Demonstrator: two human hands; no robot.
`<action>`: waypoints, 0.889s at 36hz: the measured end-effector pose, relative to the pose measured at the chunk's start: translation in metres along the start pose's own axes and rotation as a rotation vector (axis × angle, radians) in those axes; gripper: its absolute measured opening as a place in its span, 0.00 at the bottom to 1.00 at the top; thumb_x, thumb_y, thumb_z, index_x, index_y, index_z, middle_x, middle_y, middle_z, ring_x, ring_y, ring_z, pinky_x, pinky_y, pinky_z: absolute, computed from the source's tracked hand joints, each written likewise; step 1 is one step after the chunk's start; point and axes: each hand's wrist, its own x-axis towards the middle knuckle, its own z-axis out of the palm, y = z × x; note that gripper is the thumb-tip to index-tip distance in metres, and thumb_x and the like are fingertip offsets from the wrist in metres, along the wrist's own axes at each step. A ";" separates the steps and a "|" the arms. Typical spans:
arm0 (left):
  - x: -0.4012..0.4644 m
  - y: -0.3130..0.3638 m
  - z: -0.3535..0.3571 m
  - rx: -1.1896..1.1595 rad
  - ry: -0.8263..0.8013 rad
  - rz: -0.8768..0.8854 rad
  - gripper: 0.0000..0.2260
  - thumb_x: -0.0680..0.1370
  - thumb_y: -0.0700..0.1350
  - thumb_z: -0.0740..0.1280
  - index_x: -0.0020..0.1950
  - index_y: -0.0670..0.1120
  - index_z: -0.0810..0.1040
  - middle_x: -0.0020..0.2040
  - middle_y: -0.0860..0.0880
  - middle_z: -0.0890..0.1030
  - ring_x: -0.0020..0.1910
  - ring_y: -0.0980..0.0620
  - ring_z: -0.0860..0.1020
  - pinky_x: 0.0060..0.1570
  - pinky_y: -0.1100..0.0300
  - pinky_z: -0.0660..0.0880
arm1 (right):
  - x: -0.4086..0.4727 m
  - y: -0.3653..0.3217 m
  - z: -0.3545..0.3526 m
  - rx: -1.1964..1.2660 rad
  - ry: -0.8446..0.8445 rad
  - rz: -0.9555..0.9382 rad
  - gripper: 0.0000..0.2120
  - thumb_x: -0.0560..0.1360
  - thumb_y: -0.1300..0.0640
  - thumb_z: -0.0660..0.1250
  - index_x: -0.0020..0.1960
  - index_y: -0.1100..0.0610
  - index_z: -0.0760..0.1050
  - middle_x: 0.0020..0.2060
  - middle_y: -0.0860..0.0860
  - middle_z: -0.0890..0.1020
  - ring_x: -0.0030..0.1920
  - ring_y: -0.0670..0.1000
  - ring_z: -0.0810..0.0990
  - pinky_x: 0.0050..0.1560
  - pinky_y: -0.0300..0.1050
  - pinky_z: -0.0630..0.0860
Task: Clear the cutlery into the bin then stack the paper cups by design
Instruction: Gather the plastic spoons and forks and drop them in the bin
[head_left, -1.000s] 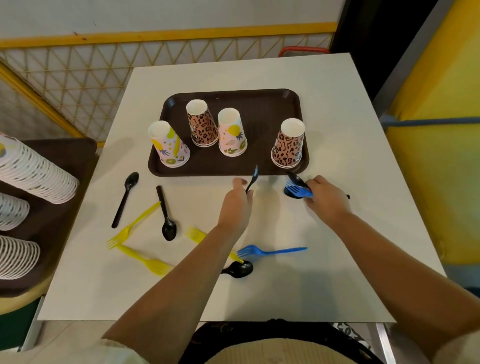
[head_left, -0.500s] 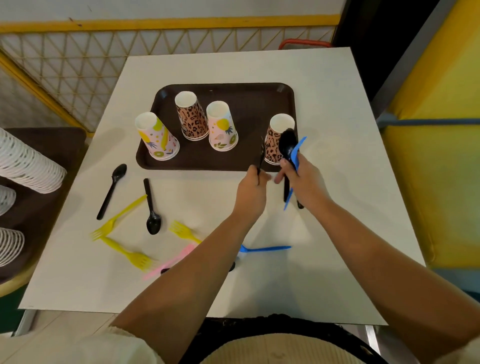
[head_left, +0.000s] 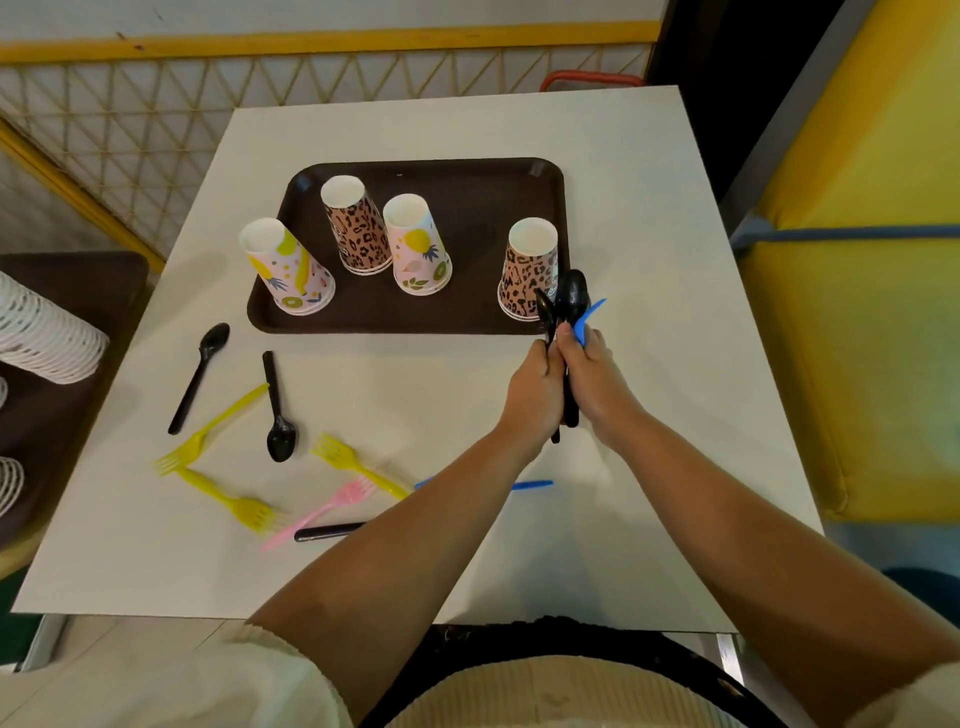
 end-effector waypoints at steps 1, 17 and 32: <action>-0.001 0.000 0.001 0.004 -0.016 -0.021 0.15 0.84 0.50 0.51 0.58 0.44 0.74 0.52 0.44 0.80 0.51 0.49 0.79 0.54 0.53 0.77 | 0.000 0.001 -0.002 0.013 -0.010 0.010 0.11 0.80 0.45 0.52 0.55 0.48 0.68 0.58 0.57 0.72 0.62 0.55 0.71 0.65 0.55 0.70; -0.004 0.002 -0.013 -0.084 -0.159 -0.022 0.12 0.83 0.46 0.56 0.42 0.45 0.72 0.29 0.51 0.66 0.25 0.56 0.62 0.28 0.63 0.62 | -0.007 0.015 -0.047 -0.478 0.065 -0.276 0.22 0.79 0.42 0.49 0.51 0.57 0.72 0.47 0.55 0.77 0.50 0.55 0.74 0.53 0.50 0.69; -0.006 -0.012 -0.108 -0.088 -0.084 0.061 0.09 0.83 0.40 0.55 0.43 0.45 0.68 0.34 0.48 0.71 0.21 0.57 0.66 0.24 0.65 0.64 | -0.047 0.067 -0.052 -0.964 0.191 -0.147 0.08 0.77 0.61 0.61 0.55 0.62 0.74 0.51 0.59 0.78 0.54 0.59 0.74 0.50 0.51 0.71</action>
